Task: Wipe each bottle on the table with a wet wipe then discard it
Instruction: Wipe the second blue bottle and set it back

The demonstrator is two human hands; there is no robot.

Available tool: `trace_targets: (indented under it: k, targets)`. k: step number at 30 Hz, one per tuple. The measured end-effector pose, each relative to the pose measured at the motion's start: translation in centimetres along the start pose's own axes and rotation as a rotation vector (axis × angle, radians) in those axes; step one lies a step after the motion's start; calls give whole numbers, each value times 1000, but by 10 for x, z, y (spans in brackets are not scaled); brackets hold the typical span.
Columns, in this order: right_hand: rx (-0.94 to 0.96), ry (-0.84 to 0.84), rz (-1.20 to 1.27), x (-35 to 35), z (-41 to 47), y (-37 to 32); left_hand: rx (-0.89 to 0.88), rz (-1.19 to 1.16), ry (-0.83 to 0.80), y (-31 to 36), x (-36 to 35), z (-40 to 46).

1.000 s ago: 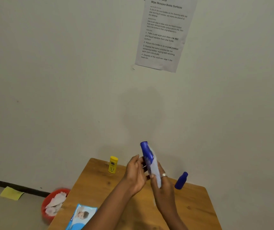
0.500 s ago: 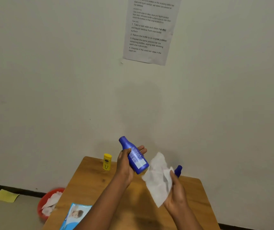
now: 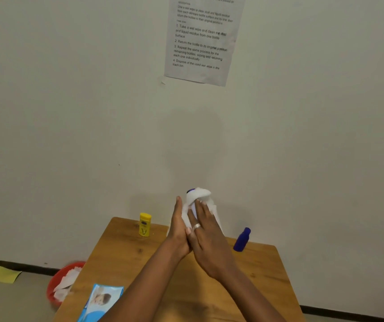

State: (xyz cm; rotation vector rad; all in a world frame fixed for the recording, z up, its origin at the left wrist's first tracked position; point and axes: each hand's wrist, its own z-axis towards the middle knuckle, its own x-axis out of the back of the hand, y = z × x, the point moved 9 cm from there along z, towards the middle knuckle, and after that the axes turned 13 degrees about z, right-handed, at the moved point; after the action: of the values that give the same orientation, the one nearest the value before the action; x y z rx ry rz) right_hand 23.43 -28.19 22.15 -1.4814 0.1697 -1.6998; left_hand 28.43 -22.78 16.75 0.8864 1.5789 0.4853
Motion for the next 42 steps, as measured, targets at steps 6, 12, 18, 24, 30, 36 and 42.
trace_targets:
  k: [6,12,18,24,30,36,42]
  targets:
    - [-130,-43,140,-1,-9,29,34,7,-17,-14,3,8]
    - [-42,-25,7,-1,-4,13,48,59,2,-19,1,10]
    - [-89,-101,25,-1,-28,36,151,49,66,-23,8,8]
    - [-156,74,353,1,-13,44,56,123,103,-22,-3,8]
    - [-272,310,681,12,-34,50,-206,288,140,14,-17,-4]
    - [-813,472,1479,-18,-30,93,-433,946,67,21,-50,-14]
    - [-877,351,1397,-3,-49,98,-449,978,-9,29,-50,-18]
